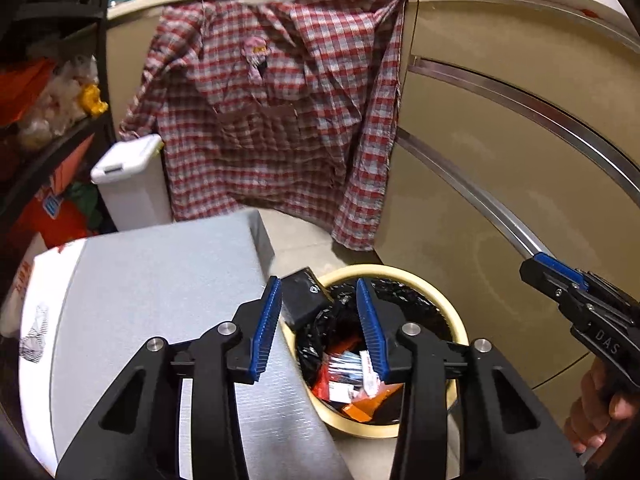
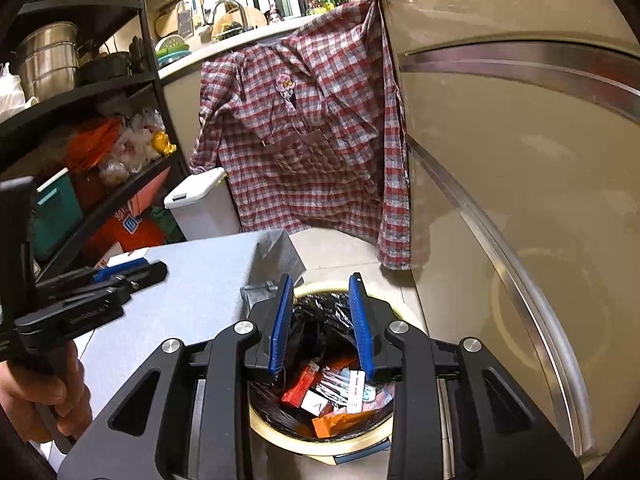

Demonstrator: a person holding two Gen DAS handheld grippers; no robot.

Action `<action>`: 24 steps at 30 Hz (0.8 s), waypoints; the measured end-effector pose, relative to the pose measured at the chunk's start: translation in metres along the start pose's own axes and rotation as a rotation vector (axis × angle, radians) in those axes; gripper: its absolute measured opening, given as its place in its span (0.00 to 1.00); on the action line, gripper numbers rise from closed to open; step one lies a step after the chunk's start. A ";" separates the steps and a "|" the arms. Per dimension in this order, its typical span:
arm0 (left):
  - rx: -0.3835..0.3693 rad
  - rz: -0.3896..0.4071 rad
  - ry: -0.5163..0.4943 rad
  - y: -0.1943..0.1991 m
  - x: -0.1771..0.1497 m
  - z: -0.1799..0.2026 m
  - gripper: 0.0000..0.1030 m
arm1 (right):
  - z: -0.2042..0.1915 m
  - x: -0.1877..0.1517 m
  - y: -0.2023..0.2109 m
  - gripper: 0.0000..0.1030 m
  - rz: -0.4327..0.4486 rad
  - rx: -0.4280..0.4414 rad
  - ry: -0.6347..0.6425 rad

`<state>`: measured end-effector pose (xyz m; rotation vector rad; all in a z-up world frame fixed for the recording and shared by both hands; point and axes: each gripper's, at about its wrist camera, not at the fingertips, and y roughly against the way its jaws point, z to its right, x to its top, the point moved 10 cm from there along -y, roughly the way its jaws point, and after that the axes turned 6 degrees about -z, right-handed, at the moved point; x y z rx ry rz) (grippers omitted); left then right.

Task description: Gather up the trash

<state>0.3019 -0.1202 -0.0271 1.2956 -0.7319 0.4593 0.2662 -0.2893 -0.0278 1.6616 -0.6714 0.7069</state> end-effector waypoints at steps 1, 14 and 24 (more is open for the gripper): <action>0.005 0.009 0.007 0.004 -0.002 -0.001 0.38 | -0.001 -0.002 0.001 0.29 -0.001 -0.005 0.003; 0.079 0.069 0.086 0.100 -0.071 0.001 0.52 | -0.027 -0.054 0.095 0.70 0.074 -0.066 0.010; 0.118 0.080 0.119 0.161 -0.128 0.011 0.83 | -0.032 -0.127 0.147 0.91 0.060 -0.179 -0.002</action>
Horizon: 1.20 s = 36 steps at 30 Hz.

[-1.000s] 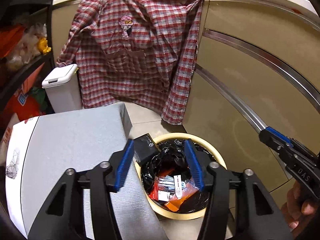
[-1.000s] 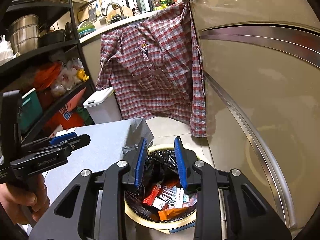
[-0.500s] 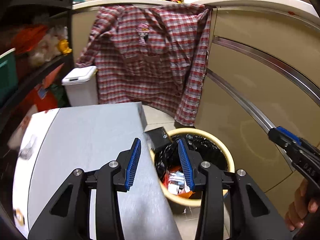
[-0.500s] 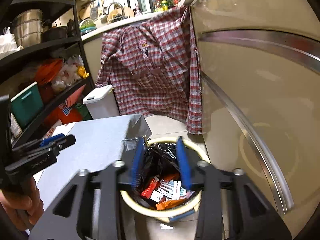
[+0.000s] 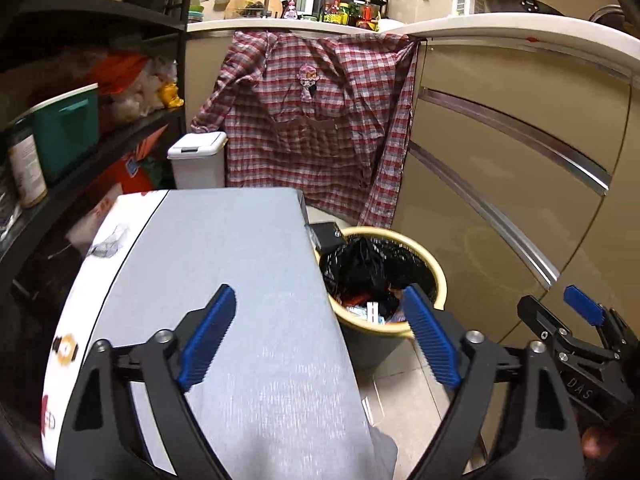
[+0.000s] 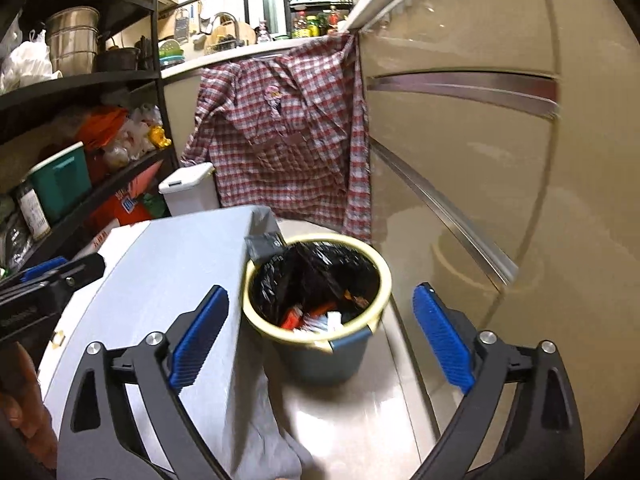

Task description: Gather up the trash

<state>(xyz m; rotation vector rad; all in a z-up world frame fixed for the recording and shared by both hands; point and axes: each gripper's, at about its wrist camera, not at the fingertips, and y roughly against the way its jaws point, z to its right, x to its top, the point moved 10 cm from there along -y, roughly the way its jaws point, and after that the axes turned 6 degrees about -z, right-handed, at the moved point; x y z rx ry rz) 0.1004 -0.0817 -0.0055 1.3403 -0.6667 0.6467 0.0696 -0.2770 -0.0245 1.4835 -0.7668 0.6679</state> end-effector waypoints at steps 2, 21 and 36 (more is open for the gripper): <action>0.004 -0.012 0.002 -0.001 -0.013 -0.001 0.84 | 0.002 -0.009 0.002 0.92 -0.012 -0.016 -0.002; 0.038 -0.048 0.004 -0.012 -0.044 -0.014 0.87 | -0.008 -0.023 -0.010 0.93 -0.047 -0.037 0.049; 0.055 0.000 -0.024 -0.004 -0.035 -0.010 0.87 | -0.011 -0.021 -0.006 0.94 -0.028 -0.034 0.046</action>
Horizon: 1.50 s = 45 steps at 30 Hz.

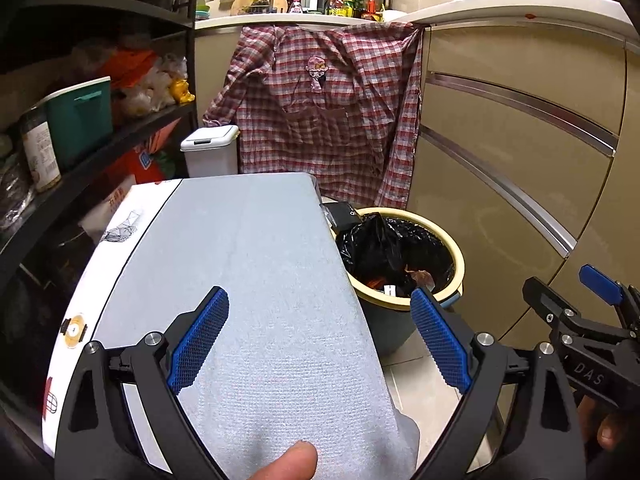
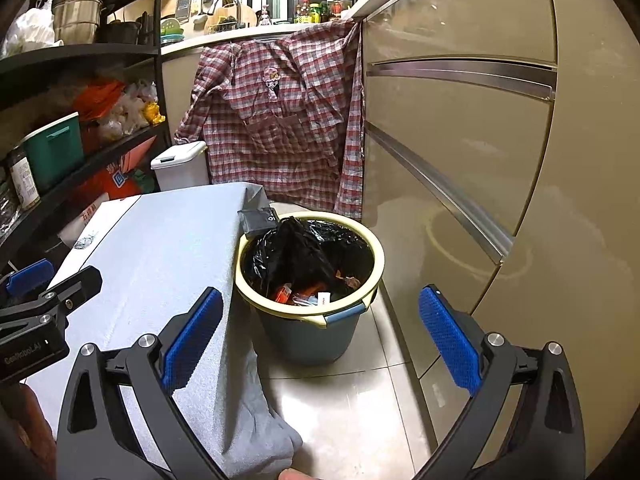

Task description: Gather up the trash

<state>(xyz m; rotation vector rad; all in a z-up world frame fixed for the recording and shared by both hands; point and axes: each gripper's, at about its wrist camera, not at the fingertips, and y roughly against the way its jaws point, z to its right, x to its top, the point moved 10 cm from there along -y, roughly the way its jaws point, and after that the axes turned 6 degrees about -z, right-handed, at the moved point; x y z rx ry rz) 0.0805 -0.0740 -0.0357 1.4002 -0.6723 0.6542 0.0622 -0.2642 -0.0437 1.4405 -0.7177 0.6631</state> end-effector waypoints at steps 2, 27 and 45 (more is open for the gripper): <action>-0.001 0.000 -0.002 0.000 0.000 0.001 0.87 | -0.001 0.000 0.000 0.94 0.001 -0.001 -0.001; -0.004 -0.001 -0.002 0.000 0.000 0.001 0.87 | 0.000 0.003 0.000 0.94 0.005 0.000 0.004; -0.005 0.011 -0.013 0.001 0.000 0.000 0.87 | 0.000 0.004 0.000 0.94 0.007 0.000 0.005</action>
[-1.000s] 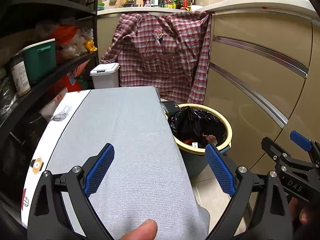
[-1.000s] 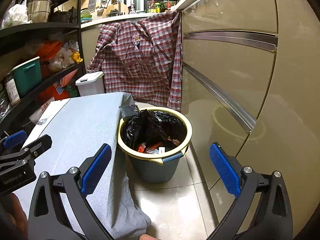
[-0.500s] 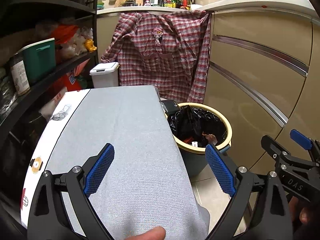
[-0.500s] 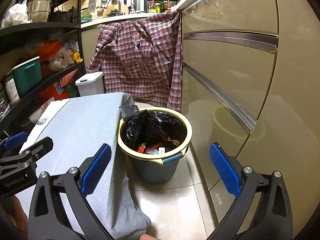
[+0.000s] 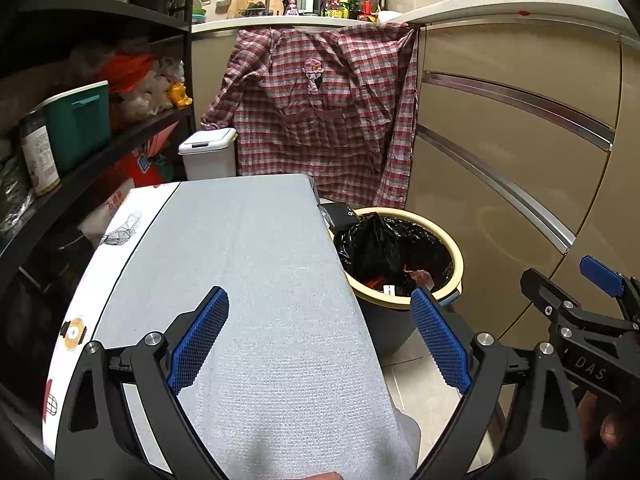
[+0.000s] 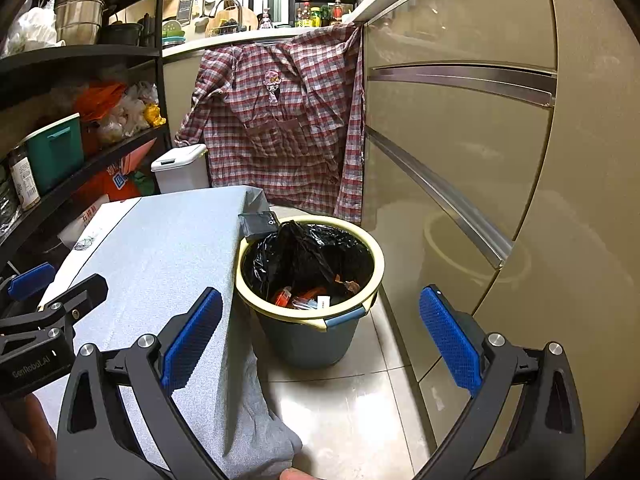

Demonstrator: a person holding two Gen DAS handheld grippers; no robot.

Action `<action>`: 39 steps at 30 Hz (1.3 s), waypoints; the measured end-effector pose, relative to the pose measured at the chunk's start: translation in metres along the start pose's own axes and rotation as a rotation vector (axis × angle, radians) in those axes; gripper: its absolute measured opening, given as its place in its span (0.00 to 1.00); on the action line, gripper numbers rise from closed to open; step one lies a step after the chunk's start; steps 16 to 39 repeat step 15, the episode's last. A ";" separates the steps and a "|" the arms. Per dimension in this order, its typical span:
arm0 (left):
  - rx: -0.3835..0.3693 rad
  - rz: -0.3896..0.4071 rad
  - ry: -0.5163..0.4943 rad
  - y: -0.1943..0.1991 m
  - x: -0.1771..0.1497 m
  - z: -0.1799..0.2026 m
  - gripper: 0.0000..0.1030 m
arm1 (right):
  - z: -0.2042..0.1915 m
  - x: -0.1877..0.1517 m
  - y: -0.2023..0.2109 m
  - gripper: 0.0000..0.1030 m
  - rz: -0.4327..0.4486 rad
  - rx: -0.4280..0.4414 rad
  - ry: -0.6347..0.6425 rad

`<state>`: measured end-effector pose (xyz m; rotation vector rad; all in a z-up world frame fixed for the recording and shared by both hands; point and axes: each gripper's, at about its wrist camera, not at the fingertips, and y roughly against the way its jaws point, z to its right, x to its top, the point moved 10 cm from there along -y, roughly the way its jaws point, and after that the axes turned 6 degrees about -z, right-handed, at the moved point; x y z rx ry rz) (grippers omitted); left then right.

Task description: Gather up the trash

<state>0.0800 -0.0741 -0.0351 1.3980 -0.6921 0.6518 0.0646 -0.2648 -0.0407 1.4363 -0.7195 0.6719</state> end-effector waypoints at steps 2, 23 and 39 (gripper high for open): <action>-0.002 0.000 0.001 0.000 0.000 -0.001 0.87 | 0.000 0.000 0.000 0.94 0.000 0.001 0.000; -0.006 -0.021 0.017 -0.002 -0.004 -0.006 0.87 | -0.002 -0.001 0.001 0.94 0.000 -0.001 0.000; -0.006 -0.021 0.017 -0.002 -0.004 -0.006 0.87 | -0.002 -0.001 0.001 0.94 0.000 -0.001 0.000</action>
